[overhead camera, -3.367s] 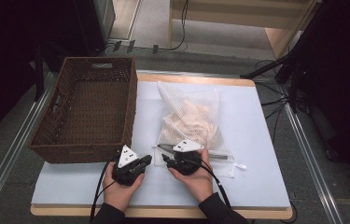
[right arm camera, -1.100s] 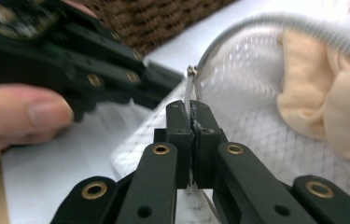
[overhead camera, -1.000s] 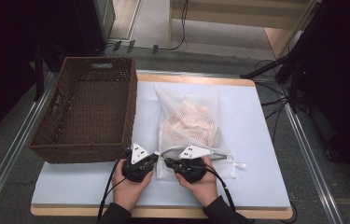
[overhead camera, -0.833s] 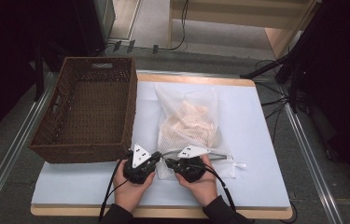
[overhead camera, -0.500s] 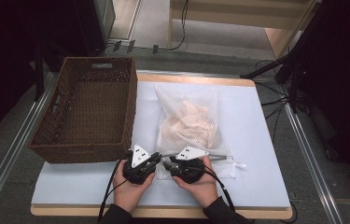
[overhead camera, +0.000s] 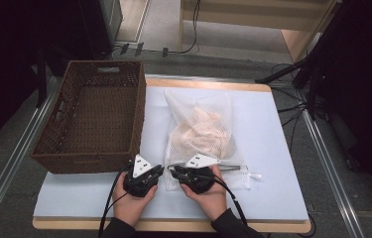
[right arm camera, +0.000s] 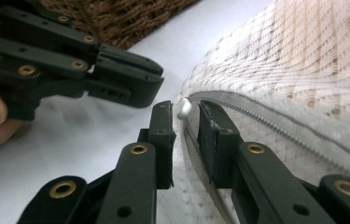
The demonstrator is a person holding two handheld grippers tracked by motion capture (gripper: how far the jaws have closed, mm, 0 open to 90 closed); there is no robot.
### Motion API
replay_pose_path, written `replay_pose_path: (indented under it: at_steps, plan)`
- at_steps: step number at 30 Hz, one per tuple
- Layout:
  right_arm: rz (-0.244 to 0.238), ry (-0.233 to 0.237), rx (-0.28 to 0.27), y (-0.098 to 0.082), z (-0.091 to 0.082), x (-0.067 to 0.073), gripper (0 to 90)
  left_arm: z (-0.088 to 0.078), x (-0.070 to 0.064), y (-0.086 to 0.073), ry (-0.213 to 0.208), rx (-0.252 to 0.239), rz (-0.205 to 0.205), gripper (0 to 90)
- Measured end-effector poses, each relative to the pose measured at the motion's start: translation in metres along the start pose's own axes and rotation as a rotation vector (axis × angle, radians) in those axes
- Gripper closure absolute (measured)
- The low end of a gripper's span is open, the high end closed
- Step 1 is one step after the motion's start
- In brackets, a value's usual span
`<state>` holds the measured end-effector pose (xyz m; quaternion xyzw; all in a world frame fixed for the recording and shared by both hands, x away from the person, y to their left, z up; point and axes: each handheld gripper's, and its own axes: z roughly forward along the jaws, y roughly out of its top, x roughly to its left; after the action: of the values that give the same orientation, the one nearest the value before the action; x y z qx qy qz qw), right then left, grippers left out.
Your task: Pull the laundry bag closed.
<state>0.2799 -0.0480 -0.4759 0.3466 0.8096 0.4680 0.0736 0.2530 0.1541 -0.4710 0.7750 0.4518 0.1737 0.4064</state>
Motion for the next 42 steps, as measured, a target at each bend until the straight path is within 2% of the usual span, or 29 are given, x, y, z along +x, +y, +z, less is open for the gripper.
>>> replay_pose_path:
  at_steps: [2,6,8,10,12,14,19,23,25,26,28,30,34,38,42]
  plan:
    - [0.009,0.000,-0.001,0.001,0.003,0.001,75.8,0.001,-0.001,0.000,-0.001,0.010,0.006,83.5]
    - [-0.019,0.000,0.011,0.001,0.008,0.005,86.0,0.001,0.000,-0.001,-0.010,0.020,0.002,82.9]
    - [-0.041,-0.005,0.017,0.000,0.008,0.008,86.8,0.001,0.001,-0.001,-0.016,0.025,-0.005,82.1]
    - [-0.036,0.005,0.010,0.000,0.005,0.008,86.9,0.000,0.001,-0.002,-0.020,0.027,-0.004,80.0]
    - [-0.035,0.006,-0.015,0.001,0.000,0.006,87.0,-0.001,0.001,-0.002,-0.029,0.025,0.001,77.4]
    - [-0.028,0.009,-0.040,0.003,-0.006,0.005,87.0,-0.002,0.001,-0.002,-0.057,0.014,0.010,73.5]
    - [-0.010,0.032,-0.071,0.004,-0.014,0.001,87.0,0.002,0.000,0.000,-0.095,0.006,0.025,66.3]
    - [0.000,0.047,-0.084,0.003,-0.016,-0.001,87.0,0.009,0.001,0.005,-0.104,0.003,0.029,68.2]
    - [0.005,0.050,-0.078,0.003,-0.016,-0.002,87.0,0.011,0.001,0.007,-0.115,-0.011,0.046,71.0]
    - [0.003,0.050,-0.078,0.002,-0.016,-0.002,87.0,0.011,0.001,0.008,-0.125,-0.012,0.056,74.2]
    - [0.008,0.052,-0.079,0.002,-0.015,-0.002,87.0,0.011,-0.001,0.008,-0.115,-0.020,0.079,83.6]
    - [0.008,0.052,-0.082,0.002,-0.016,-0.003,87.0,0.011,-0.001,0.008,-0.125,-0.018,0.080,88.3]
    - [0.012,0.057,-0.097,0.003,-0.017,-0.004,86.4,0.010,-0.002,0.007,-0.125,-0.024,0.103,88.8]
    - [0.022,0.076,-0.089,0.003,-0.016,-0.005,84.0,0.009,-0.007,0.005,-0.094,-0.040,0.137,88.8]
    - [0.027,0.070,-0.097,0.003,-0.016,-0.005,83.9,0.008,-0.011,0.004,-0.071,-0.046,0.176,88.9]
